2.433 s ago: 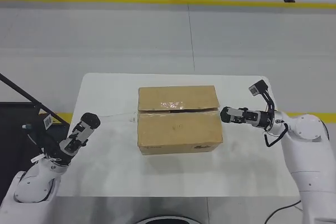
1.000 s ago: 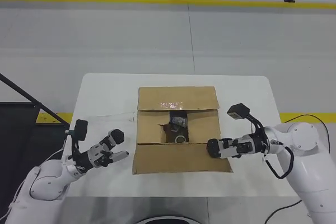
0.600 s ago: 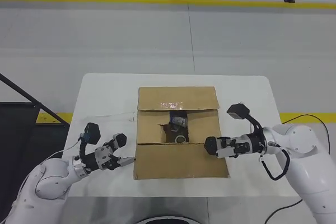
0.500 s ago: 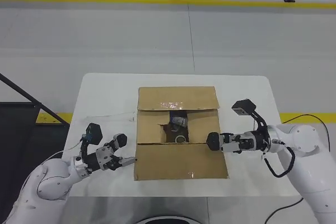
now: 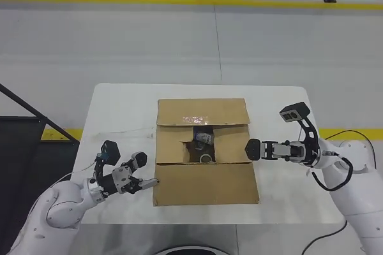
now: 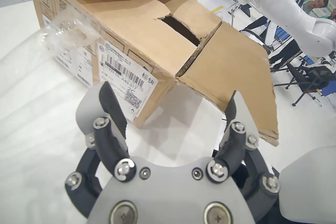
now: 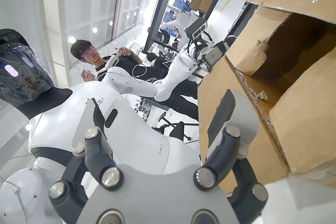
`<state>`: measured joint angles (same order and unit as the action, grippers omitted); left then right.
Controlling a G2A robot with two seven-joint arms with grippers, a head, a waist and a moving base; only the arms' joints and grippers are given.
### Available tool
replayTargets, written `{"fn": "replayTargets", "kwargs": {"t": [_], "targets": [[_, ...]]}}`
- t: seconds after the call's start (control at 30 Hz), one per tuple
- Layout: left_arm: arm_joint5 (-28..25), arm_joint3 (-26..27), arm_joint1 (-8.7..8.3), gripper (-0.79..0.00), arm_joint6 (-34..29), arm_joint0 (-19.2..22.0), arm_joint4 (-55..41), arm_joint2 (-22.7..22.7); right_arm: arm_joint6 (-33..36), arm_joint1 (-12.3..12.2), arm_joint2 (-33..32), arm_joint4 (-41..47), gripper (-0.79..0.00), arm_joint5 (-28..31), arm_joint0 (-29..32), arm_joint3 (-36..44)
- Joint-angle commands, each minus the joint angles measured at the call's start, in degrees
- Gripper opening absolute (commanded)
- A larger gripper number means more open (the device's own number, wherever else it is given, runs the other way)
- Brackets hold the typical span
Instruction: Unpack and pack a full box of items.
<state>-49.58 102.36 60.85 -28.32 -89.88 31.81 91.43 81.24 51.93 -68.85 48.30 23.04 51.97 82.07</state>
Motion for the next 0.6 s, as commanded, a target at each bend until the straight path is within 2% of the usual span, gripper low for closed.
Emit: {"fn": "replayTargets", "kwargs": {"t": [0.0,0.1,0.2,0.43,0.57], "targets": [[0.00,0.00,0.00,0.000,0.00,0.00,0.00,0.00,-1.84,0.17,0.68,0.39,0.000,-2.10,0.34,0.18],[0.97,0.25,0.03,0.000,0.64,-0.08,0.43,-0.30,-7.78,0.76,2.74,-2.09,0.000,-6.77,-1.00,-0.62],[1.16,0.04,-0.01,0.000,1.70,0.05,1.63,-0.70,-10.64,1.56,5.02,-2.12,0.000,-11.04,-3.13,-2.59],[-0.70,-2.21,-0.13,0.000,4.18,0.62,3.67,-1.84,-14.72,3.19,8.82,-3.15,0.000,-16.89,-7.42,-8.53],[-0.43,-2.36,-0.25,0.000,4.74,0.86,3.65,-2.14,-15.12,4.03,10.28,-3.39,0.000,-18.05,-9.53,-11.34]]}}
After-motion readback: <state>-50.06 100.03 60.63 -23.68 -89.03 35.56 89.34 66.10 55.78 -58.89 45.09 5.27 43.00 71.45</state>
